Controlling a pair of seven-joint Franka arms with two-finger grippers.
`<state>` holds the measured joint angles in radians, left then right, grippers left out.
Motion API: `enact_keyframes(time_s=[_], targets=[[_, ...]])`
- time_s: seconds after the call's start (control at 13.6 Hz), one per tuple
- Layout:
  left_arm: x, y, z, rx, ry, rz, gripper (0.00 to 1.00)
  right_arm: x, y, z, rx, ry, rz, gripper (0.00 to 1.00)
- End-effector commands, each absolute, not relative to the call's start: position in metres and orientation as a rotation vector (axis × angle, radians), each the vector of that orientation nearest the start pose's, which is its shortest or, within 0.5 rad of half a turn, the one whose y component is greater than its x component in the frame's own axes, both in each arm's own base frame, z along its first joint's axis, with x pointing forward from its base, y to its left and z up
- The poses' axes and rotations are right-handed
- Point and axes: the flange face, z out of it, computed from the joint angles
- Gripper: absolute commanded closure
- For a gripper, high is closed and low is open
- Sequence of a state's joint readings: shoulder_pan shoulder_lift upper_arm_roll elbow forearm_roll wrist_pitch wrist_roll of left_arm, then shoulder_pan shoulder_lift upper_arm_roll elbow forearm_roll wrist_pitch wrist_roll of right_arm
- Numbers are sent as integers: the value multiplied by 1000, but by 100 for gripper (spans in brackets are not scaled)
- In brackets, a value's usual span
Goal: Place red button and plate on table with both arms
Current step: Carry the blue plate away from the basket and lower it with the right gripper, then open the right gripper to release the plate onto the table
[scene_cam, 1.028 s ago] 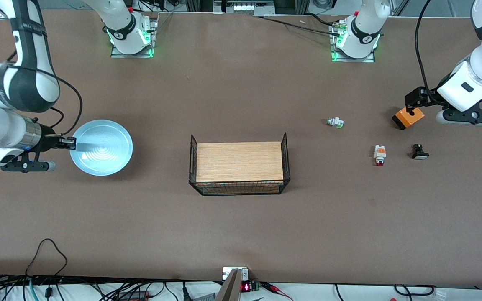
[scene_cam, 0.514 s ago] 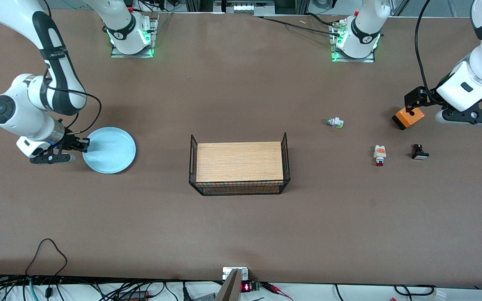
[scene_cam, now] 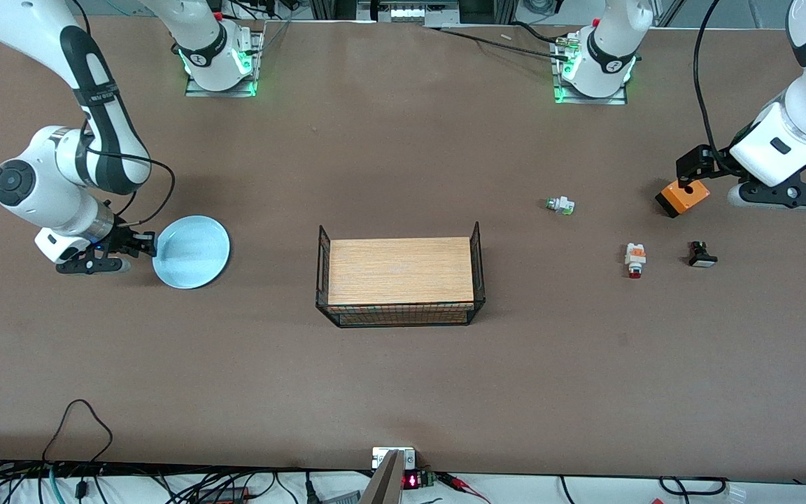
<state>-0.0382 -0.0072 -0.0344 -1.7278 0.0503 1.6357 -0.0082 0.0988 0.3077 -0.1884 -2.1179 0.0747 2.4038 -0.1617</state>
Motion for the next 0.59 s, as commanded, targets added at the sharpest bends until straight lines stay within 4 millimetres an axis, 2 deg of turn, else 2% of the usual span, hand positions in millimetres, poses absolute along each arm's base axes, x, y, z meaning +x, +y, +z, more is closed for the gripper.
enact_keyframes(time_s=[0.0, 0.15, 0.29, 0.51], targets=[[547, -37, 568, -3099, 107, 131, 0, 588, -14, 315, -3119, 67, 79, 0], [547, -37, 568, -3099, 107, 131, 0, 598, 12, 347, -3113, 101, 115, 0], [547, -37, 568, -3099, 107, 133, 0, 607, 26, 383, -3111, 103, 117, 0], [547, -37, 568, -3099, 107, 133, 0, 617, 32, 454, -3107, 97, 175, 0]])
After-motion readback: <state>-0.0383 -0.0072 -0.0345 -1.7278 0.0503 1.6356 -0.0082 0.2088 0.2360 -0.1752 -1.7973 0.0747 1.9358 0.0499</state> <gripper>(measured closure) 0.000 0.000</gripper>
